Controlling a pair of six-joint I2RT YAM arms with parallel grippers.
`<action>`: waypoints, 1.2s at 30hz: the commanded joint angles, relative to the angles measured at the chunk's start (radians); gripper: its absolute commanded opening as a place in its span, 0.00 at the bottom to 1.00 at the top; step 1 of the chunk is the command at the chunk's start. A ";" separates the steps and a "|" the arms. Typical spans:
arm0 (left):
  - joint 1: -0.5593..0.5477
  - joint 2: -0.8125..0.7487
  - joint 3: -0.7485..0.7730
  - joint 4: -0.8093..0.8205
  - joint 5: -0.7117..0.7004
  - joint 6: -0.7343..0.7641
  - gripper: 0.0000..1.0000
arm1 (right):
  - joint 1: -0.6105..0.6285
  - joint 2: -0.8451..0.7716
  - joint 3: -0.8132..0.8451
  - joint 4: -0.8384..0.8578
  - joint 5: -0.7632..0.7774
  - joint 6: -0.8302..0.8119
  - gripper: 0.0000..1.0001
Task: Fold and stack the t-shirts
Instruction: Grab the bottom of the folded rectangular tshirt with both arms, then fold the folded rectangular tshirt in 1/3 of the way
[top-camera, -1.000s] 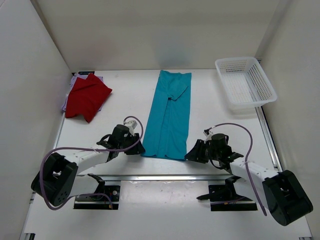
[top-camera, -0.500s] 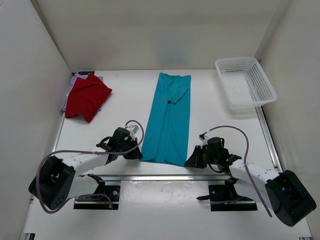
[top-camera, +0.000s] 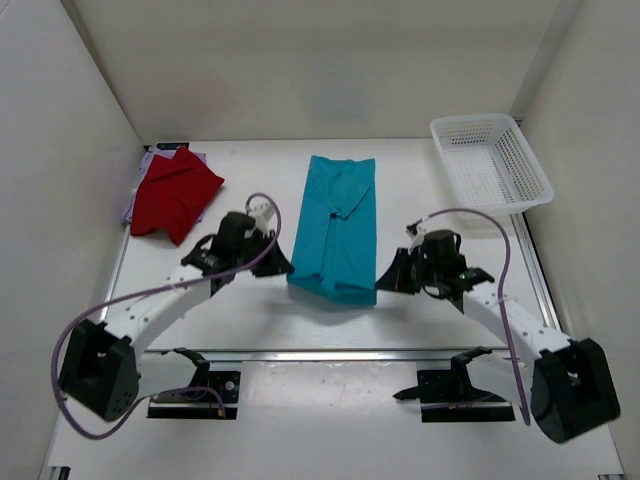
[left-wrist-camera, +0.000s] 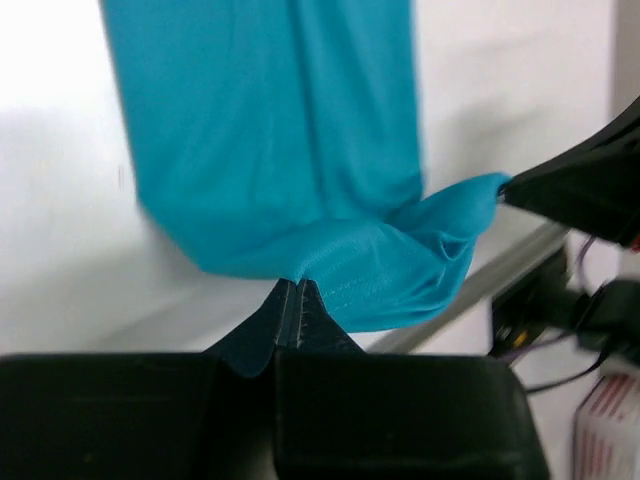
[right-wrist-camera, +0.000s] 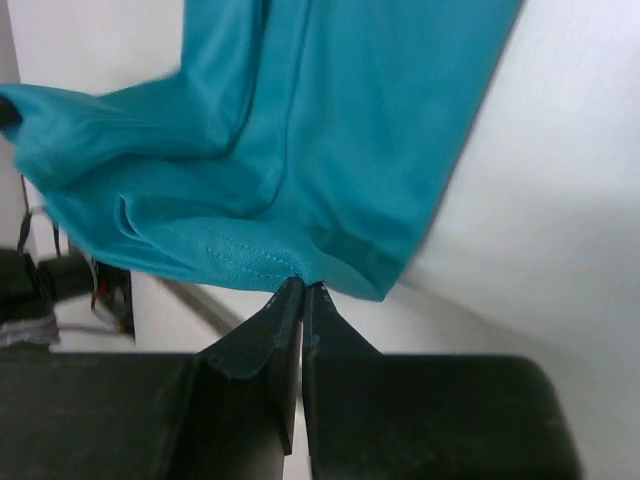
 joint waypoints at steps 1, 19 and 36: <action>0.043 0.140 0.175 0.048 -0.020 0.006 0.00 | -0.048 0.122 0.182 0.011 0.037 -0.139 0.00; 0.151 0.826 0.738 0.089 -0.058 -0.014 0.00 | -0.247 0.814 0.657 0.158 -0.053 -0.165 0.00; 0.208 0.699 0.609 0.260 -0.099 -0.061 0.40 | -0.175 0.721 0.714 0.142 0.133 -0.224 0.35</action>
